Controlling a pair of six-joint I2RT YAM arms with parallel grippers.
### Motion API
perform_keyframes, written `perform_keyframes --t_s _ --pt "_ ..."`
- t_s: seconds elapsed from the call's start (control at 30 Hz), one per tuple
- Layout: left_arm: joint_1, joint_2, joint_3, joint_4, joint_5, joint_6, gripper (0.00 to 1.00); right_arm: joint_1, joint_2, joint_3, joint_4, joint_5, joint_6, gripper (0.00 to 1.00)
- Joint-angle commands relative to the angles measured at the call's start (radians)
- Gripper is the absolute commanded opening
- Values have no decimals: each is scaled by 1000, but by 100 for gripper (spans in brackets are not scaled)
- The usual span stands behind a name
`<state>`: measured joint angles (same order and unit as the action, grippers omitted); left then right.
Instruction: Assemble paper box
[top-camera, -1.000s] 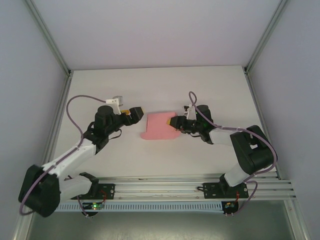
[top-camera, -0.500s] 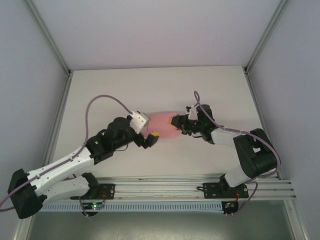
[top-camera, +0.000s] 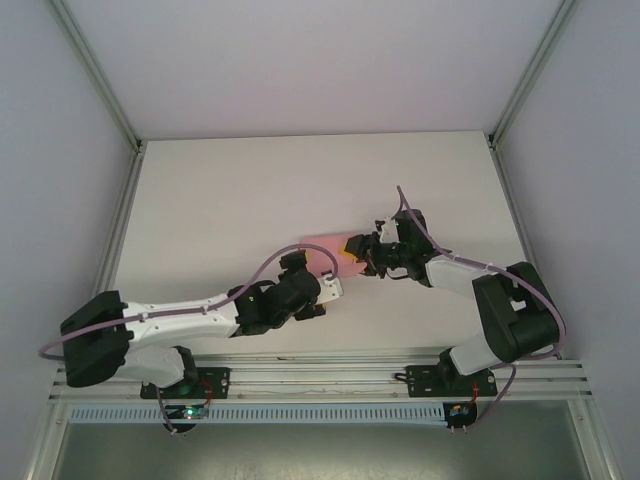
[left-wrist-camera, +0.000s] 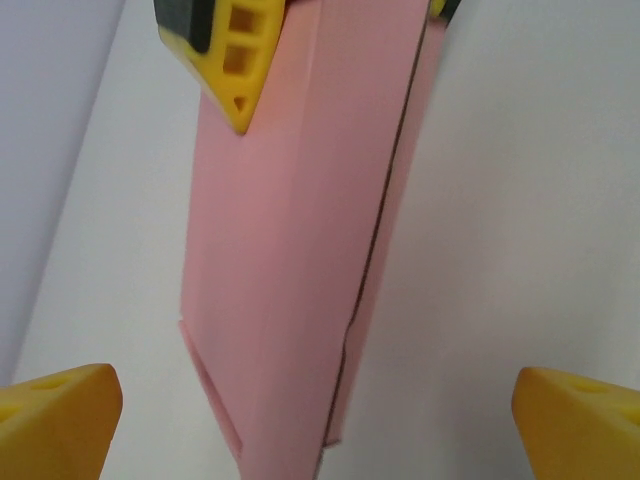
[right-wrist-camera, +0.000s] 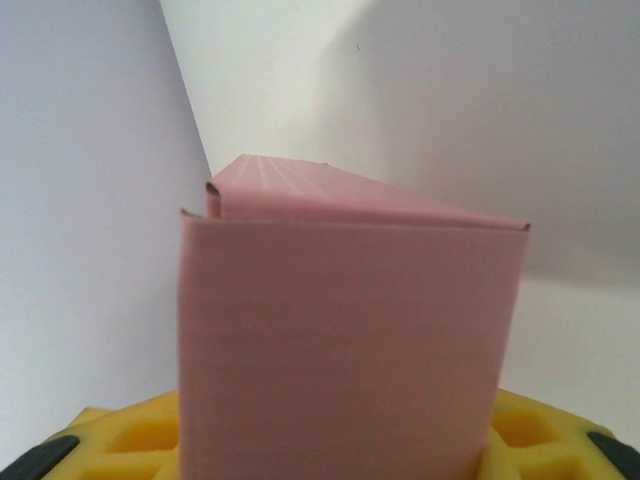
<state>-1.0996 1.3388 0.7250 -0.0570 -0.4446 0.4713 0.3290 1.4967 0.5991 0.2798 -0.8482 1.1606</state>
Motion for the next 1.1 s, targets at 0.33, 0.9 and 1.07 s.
perform_keyframes --t_s 0.33,0.9,1.07 --pt "-5 83 -15 182 -198 124 100 -14 11 47 -49 -212 153 33" --pt "-6 128 35 184 -172 143 73 -11 0 65 -155 -249 126 33" --pt "-5 122 38 188 -176 144 62 -9 -3 62 -156 -251 129 36"
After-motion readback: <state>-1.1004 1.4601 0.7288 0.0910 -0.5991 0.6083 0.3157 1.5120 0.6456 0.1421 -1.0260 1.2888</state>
